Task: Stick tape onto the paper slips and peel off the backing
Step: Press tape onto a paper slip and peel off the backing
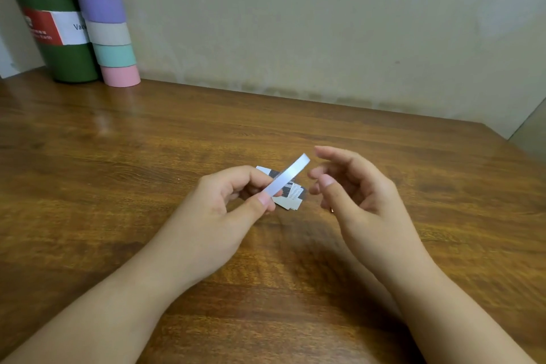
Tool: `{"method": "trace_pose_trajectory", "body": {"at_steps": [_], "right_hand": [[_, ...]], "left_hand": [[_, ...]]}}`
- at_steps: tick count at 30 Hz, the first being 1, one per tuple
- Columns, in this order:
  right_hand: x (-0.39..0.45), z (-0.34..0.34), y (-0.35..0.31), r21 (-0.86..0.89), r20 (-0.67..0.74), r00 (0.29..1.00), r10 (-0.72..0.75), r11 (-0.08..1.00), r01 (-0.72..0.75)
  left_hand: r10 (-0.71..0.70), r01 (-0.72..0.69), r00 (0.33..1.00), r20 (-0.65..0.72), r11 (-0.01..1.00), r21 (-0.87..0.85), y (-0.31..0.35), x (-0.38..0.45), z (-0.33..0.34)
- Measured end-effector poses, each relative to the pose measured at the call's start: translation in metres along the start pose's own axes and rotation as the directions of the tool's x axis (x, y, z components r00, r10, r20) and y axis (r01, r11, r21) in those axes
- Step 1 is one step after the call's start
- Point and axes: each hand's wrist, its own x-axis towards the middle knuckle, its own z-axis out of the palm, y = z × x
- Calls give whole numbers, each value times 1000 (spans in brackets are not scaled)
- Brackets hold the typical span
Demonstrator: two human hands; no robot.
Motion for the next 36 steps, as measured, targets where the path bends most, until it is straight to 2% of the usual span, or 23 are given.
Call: {"method": "trace_pose_trajectory", "body": {"at_steps": [6, 9, 12, 15, 20, 24, 27, 30, 32, 36], "right_hand": [[-3, 4, -2, -259, -11, 982, -188, 949, 179], [-3, 8, 0, -324, -26, 967, -253, 917, 231], [-3, 10, 0, -334, -42, 959, -279, 909, 250], [-4, 11, -1, -291, -48, 969, -242, 931, 219], [-6, 14, -2, -243, -35, 979, -199, 952, 185], [-7, 16, -4, -213, -38, 976, -214, 956, 202], [-9, 17, -6, -153, -56, 978, -201, 970, 190], [-9, 18, -7, -140, -57, 979, -194, 973, 184], [-8, 17, -6, -178, -50, 981, -187, 968, 176], [-7, 19, 0, -360, 38, 962, -271, 894, 266]], "left_hand": [[49, -50, 999, 8, 993, 107, 0, -3, 1], [80, -80, 997, 6, 980, 182, 1, -3, 4], [95, -92, 995, -3, 969, 230, 1, -3, 7], [100, -94, 995, -11, 962, 257, 1, -4, 7], [90, -85, 996, -11, 974, 211, -1, -4, 10], [51, -52, 999, 5, 994, 98, -2, -2, 9], [5, -4, 1000, -25, 999, 39, -2, -1, 8], [19, -15, 997, -70, 998, 53, 0, -2, 9], [25, -19, 995, -96, 998, 60, 1, -2, 9], [28, -21, 995, -94, 997, 71, 0, -2, 9]]}}
